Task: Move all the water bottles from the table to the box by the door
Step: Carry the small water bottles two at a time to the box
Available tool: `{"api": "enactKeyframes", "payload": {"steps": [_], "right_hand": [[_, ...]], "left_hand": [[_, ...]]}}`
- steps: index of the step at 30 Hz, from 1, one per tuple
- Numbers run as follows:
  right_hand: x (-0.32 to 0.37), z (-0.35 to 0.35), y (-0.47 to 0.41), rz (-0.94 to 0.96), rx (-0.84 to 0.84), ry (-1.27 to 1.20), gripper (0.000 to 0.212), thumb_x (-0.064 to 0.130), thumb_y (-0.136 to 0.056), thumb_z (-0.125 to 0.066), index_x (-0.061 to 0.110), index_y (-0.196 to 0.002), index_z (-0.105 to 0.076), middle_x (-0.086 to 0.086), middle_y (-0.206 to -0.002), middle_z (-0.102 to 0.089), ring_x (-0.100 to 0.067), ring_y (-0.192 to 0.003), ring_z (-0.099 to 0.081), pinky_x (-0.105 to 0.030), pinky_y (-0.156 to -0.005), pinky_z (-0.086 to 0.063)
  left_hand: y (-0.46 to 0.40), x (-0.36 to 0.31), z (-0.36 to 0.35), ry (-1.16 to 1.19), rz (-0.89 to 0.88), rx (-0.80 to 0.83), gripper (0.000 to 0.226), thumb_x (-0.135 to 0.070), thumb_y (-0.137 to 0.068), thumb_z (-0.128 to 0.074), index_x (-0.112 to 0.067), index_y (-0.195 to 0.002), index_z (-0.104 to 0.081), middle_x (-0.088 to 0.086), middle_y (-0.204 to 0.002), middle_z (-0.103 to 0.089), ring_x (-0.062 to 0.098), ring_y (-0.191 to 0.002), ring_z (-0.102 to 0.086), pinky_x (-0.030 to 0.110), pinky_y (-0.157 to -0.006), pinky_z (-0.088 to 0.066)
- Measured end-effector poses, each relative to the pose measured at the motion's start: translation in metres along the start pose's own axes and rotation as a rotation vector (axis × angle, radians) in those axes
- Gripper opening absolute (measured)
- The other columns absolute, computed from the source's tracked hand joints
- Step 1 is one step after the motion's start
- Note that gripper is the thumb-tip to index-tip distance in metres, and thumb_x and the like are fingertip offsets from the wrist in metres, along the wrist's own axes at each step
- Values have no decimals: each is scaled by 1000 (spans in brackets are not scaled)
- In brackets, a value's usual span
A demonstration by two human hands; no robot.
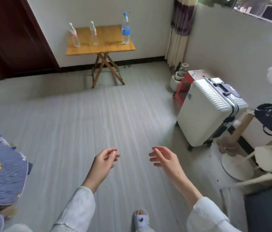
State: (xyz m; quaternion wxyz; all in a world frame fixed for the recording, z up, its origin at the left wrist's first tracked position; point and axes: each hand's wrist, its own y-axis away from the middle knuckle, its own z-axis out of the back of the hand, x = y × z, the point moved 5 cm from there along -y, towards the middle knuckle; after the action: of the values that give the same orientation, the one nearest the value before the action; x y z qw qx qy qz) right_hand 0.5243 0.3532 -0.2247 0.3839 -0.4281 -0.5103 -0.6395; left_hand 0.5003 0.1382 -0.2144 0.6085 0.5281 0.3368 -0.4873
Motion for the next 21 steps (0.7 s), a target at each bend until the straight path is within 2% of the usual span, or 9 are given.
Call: {"api": "enactKeyframes", "payload": {"steps": [6,13,17,21], "right_hand": [[60,-34,-118,36,129,37,12,24,-91,-50,20,-95,-61,1,-84,-69,-12,-74,-67,-28,-73,-53],[97,-97,-242,21,249,51,11,21,-92,-49,21,-91,-60,2,-81,-68,-14,-74,-66,-31,-74,-52],[118,-134,-322,19,258,77,20,23,-92,-49,12,-103,-60,-2,-87,-68,-18,-80,-66,-34,-78,-52],[163,-176,-405,43,251,76,20,23,-92,-48,12,-105,-59,-5,-91,-68,-20,-83,-66,-35,-79,-52]], "left_hand": [[-89,-36,29,60,-4,-118,17,-17,-94,-43,-22,-98,-59,-3,-94,-67,11,-91,-62,30,-82,-49],[-199,-46,76,135,36,-254,17,-15,-94,-43,-12,-103,-58,5,-95,-65,19,-91,-60,35,-83,-48],[-282,-51,107,136,38,-267,16,-16,-94,-44,-19,-97,-58,3,-95,-65,19,-92,-61,37,-85,-47],[-376,-72,150,145,17,-264,18,-18,-94,-43,-27,-91,-58,-1,-95,-66,15,-92,-62,28,-77,-50]]}}
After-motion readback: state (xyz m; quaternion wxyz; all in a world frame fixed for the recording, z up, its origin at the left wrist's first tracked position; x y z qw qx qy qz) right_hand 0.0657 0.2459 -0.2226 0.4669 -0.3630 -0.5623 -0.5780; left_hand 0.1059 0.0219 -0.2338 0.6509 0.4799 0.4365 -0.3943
